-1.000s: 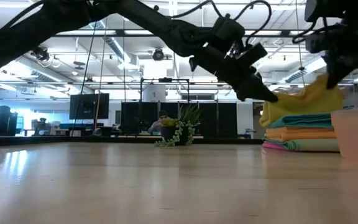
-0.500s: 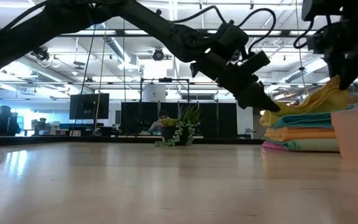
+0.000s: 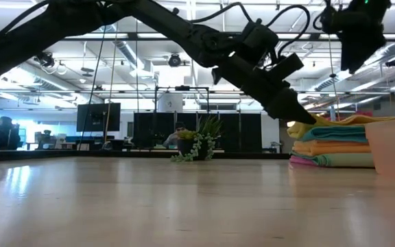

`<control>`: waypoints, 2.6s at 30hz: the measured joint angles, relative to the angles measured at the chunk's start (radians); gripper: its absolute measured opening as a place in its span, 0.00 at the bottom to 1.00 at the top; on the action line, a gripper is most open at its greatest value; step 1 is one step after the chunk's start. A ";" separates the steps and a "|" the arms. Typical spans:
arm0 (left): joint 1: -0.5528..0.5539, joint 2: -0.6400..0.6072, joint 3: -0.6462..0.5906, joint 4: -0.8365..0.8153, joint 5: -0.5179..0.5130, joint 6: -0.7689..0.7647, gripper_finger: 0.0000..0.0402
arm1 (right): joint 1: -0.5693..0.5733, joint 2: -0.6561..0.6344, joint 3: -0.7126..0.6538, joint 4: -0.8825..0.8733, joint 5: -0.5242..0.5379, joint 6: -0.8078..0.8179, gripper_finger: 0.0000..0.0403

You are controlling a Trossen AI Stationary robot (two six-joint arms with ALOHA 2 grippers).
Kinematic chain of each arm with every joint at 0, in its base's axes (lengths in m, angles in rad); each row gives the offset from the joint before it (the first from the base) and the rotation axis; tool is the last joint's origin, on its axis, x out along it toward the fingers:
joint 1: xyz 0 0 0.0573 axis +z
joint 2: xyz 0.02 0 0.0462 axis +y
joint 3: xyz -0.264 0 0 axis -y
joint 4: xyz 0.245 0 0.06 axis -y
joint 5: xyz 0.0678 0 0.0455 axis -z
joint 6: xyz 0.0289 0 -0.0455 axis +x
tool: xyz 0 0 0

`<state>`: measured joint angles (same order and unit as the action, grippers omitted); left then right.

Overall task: Fold microfiber towels
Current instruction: Stack the yellow microfiber towel on top of the blue microfiber towel, then put the stack of microfiber towels in the bin

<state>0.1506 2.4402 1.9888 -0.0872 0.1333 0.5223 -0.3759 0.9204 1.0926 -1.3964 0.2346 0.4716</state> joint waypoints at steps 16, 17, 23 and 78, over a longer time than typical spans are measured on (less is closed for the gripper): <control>0.030 -0.279 0.011 -0.592 -0.017 -0.276 0.59 | -0.146 0.096 -0.330 0.303 -0.115 0.111 0.25; 0.037 -0.298 0.012 -0.628 -0.020 -0.277 0.57 | -0.146 0.104 -0.342 0.326 -0.107 0.115 0.19; 0.073 -0.459 -0.063 -0.829 -0.040 -0.322 0.38 | -0.153 0.184 -0.404 0.374 -0.089 0.117 0.02; -0.103 -1.433 -1.097 -0.493 -0.099 -1.160 0.24 | 0.485 0.870 0.292 0.702 -0.185 0.306 0.14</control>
<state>0.0479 1.0077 0.8921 -0.5803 0.0340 -0.6382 0.1089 1.7908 1.3842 -0.6945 0.0499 0.7777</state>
